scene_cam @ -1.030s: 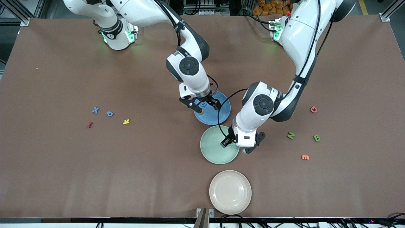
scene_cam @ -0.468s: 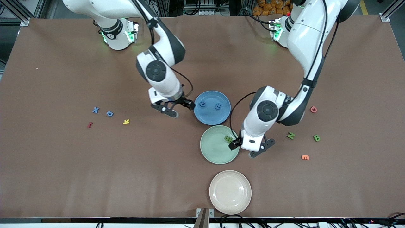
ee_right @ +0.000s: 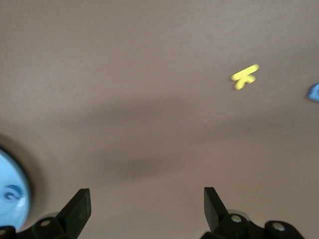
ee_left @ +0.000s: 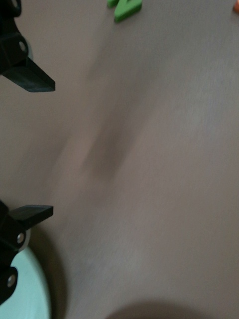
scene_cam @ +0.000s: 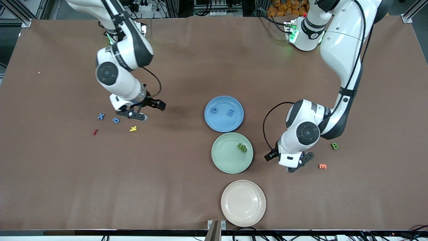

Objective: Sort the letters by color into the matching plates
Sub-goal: 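Move the right and left grippers to the blue a and green N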

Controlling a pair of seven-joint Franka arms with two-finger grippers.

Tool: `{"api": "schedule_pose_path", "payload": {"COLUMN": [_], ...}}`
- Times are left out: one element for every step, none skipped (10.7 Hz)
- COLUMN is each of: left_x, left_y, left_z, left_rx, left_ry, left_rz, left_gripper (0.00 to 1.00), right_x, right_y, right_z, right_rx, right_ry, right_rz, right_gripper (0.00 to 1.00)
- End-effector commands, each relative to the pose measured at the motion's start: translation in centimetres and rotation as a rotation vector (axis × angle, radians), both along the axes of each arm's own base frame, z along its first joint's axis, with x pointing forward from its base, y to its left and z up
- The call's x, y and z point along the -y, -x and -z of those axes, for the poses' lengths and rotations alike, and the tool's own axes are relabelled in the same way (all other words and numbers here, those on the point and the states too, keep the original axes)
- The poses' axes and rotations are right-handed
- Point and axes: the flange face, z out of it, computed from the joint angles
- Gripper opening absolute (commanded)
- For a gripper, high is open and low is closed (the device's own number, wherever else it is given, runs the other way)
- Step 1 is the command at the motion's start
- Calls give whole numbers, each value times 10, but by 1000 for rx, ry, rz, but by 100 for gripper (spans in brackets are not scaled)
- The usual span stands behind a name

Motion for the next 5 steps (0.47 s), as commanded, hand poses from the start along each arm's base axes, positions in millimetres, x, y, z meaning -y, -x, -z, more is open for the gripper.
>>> {"api": "schedule_pose_path", "payload": {"left_x": [-37, -44, -54, -60, -73], "left_y": [0, 2, 0, 3, 7], "left_z": [6, 9, 8, 5, 1], "left_rx": [-51, -60, -60, -57, -37], "left_ry": [-44, -51, -53, -54, -46], "left_rz": [-167, -213, -255, -271, -288], "left_gripper": [100, 100, 100, 100, 100], "right_x": [57, 79, 96, 112, 137], "right_y": [2, -1, -3, -6, -10], "right_z": [8, 16, 23, 28, 29], "right_rx": [23, 37, 59, 66, 64], "right_ry": [65, 121, 146, 150, 139], "right_rz": [-118, -172, -227, -320, -415], "right_gripper": [100, 100, 100, 100, 100]}}
